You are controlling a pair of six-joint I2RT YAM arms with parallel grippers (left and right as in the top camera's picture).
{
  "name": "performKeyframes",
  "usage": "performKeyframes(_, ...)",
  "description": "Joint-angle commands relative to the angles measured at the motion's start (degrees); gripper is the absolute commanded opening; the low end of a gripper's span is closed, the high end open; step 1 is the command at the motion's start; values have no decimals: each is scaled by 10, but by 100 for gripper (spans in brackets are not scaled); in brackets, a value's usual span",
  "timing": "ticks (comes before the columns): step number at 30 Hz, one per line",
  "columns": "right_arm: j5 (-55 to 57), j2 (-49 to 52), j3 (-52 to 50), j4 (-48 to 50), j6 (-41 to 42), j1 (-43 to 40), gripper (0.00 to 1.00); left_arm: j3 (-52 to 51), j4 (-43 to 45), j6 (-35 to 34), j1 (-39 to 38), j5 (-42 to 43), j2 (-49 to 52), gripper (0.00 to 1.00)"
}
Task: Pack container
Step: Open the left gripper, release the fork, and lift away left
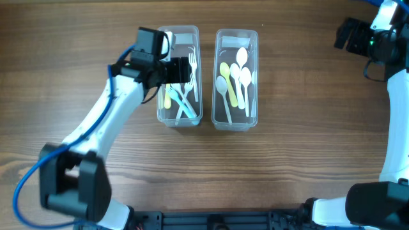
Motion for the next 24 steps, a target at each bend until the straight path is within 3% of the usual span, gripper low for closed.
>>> performKeyframes(1, -2, 3, 1, 2, -6, 2, 100, 9, -9, -2, 44, -42, -111, 100)
performKeyframes(5, -2, 3, 1, 2, -6, 2, 100, 9, -43, -2, 109, -118, -182, 100)
performKeyframes(11, -2, 3, 1, 2, -6, 2, 100, 9, -61, -2, 194, -114, -230, 100)
performKeyframes(24, -2, 3, 1, 2, -6, 2, 100, 9, -68, -2, 215, -114, -229, 100)
